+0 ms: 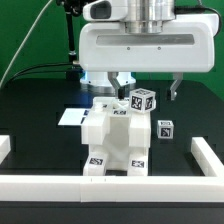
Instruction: Assemble chair
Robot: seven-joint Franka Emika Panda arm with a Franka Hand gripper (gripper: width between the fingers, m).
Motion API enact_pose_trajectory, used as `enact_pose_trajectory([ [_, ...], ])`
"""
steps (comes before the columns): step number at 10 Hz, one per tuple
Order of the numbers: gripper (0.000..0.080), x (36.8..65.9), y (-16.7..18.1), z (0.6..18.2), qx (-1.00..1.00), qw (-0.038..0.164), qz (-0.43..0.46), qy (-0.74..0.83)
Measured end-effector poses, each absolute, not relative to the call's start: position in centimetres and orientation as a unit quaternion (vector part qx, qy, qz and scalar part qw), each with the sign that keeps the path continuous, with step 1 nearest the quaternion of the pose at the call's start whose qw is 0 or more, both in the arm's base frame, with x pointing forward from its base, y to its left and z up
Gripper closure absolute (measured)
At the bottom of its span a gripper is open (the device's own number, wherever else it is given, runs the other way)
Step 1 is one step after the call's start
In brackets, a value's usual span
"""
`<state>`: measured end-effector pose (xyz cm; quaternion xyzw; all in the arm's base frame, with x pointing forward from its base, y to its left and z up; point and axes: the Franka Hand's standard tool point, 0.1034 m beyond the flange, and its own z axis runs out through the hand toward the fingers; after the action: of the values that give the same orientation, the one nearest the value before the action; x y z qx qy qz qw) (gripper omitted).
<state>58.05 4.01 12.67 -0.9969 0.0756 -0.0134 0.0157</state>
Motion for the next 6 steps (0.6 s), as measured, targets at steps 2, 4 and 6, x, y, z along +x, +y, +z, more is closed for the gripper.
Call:
enact_pose_trajectory([
  [2, 0.0151, 58.0, 3.7, 12.5, -1.0, 0.014, -0.014, 0.002],
  [4, 0.0151, 58.3, 3.1, 12.6, -0.988, -0.001, -0.02, -0.155],
  [6, 0.0151, 58.1, 2.4, 12.2, -0.955, -0.012, -0.025, -0.296],
])
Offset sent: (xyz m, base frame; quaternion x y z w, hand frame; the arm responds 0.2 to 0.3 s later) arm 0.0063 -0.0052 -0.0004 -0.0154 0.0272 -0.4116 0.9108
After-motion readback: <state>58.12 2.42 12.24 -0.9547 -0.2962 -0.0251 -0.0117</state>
